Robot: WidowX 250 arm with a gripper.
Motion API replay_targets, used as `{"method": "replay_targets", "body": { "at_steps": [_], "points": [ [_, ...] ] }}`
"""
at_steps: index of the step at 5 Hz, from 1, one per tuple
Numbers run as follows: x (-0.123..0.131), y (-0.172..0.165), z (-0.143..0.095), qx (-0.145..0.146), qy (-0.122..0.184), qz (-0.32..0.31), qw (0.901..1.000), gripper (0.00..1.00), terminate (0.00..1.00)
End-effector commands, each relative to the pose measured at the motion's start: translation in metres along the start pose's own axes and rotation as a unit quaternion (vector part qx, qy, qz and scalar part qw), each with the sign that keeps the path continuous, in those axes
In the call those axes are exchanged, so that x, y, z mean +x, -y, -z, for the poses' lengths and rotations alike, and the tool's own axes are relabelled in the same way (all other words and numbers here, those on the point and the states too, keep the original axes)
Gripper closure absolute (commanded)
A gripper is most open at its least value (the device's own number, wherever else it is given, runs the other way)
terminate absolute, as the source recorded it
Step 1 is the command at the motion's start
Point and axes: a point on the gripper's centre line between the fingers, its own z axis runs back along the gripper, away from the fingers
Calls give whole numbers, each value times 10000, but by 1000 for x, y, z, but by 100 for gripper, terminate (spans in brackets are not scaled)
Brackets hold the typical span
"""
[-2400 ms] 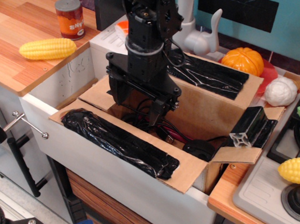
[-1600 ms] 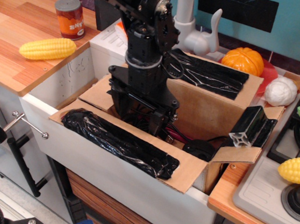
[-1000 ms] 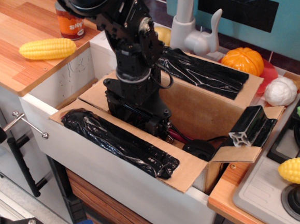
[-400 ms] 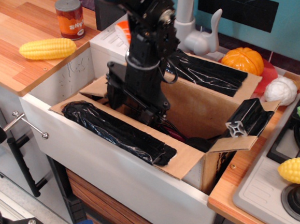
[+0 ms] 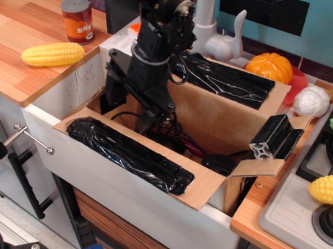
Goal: Open small4fbox flaps
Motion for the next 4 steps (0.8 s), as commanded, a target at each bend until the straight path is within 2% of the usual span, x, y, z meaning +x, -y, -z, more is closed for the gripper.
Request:
{"method": "replay_targets", "body": {
  "at_steps": [1, 3, 4],
  "points": [
    [-12, -43, -8, 388, 128, 67, 9991, 0, 0],
    [-5, -72, 7, 442, 348, 354, 9978, 0, 0],
    [-5, -80, 15, 337, 453, 400, 9976, 0, 0]
  ]
}}
